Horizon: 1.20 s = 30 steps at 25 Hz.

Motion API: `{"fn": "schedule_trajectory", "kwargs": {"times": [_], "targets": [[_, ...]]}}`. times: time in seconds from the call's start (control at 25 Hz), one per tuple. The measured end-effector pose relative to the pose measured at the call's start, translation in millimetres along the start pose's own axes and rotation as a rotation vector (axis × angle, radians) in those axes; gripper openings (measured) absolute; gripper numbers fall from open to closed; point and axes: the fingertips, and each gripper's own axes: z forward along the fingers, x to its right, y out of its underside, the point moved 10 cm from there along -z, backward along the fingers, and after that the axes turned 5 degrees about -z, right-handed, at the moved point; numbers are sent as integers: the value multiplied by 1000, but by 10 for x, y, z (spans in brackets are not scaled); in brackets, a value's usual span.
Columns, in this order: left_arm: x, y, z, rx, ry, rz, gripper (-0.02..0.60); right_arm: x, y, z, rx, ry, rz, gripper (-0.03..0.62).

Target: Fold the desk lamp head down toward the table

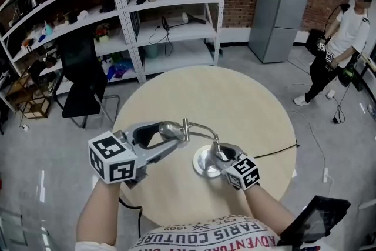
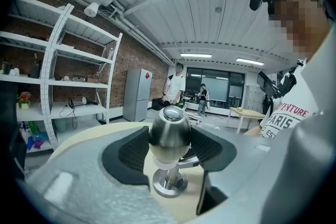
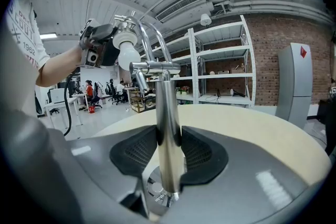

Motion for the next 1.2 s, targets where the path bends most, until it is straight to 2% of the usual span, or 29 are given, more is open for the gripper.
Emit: {"fn": "schedule_trajectory", "kwargs": {"times": [0.52,0.96,1.2], "targets": [[-191,344,-100,20,10,-89,238,11,6,1,0,5,1,141],[-314,720,-151,21,-16,-145,219,27,-31,-37,-7,13,8,141],[-362,800,-149,31,-10,-177,219,41,-51,-37,-8,13,11,141]]}}
